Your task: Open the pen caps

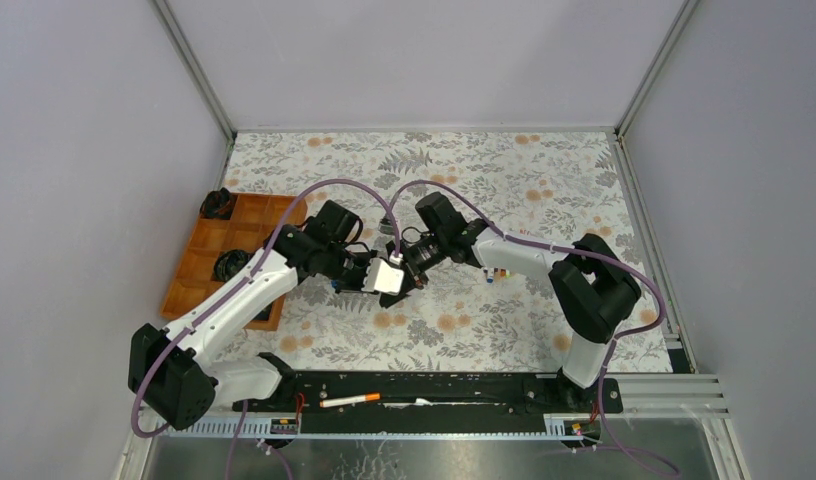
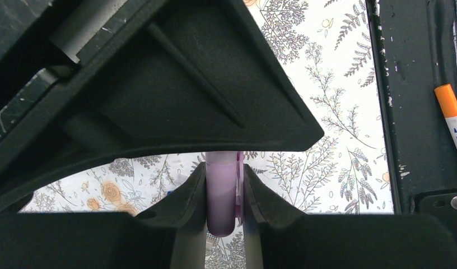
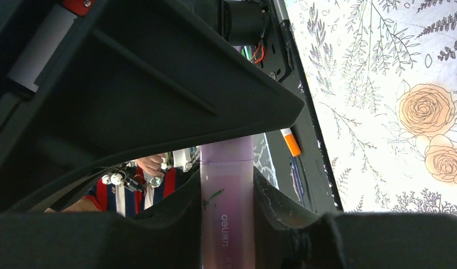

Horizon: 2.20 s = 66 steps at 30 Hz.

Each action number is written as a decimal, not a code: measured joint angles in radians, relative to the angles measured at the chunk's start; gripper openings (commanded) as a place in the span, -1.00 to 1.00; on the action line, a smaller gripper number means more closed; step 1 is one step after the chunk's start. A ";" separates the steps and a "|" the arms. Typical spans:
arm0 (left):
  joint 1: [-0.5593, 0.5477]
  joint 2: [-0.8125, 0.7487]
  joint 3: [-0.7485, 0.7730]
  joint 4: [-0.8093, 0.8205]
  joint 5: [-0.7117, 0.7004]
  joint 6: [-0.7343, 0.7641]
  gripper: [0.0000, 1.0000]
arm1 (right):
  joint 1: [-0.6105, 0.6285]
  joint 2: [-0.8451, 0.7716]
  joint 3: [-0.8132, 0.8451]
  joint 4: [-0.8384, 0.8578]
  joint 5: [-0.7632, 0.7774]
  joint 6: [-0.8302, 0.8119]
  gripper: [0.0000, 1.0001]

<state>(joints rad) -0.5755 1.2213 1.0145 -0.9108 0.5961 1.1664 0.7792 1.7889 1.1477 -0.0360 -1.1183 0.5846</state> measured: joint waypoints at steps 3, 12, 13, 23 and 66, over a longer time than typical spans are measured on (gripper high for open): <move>-0.001 -0.001 0.000 -0.002 -0.002 0.006 0.13 | 0.000 0.000 0.000 -0.005 -0.001 0.001 -1.00; -0.003 -0.002 0.000 -0.005 0.004 0.010 -0.01 | 0.000 0.000 0.001 0.000 -0.001 0.025 -1.00; -0.004 -0.002 0.000 -0.005 0.007 0.011 -0.05 | 0.000 0.000 0.001 0.007 -0.001 0.031 -1.00; -0.007 -0.002 0.000 -0.006 0.014 0.018 -0.88 | 0.008 0.025 0.010 0.068 -0.029 0.086 -1.00; 0.174 0.365 -0.014 0.322 -0.072 -0.303 -0.88 | -0.139 -0.197 -0.171 -0.247 1.069 -0.114 -1.00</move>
<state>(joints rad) -0.4019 1.5867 1.0000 -0.5888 0.5240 0.8635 0.6403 1.5917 0.9768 -0.2832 -0.0494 0.4706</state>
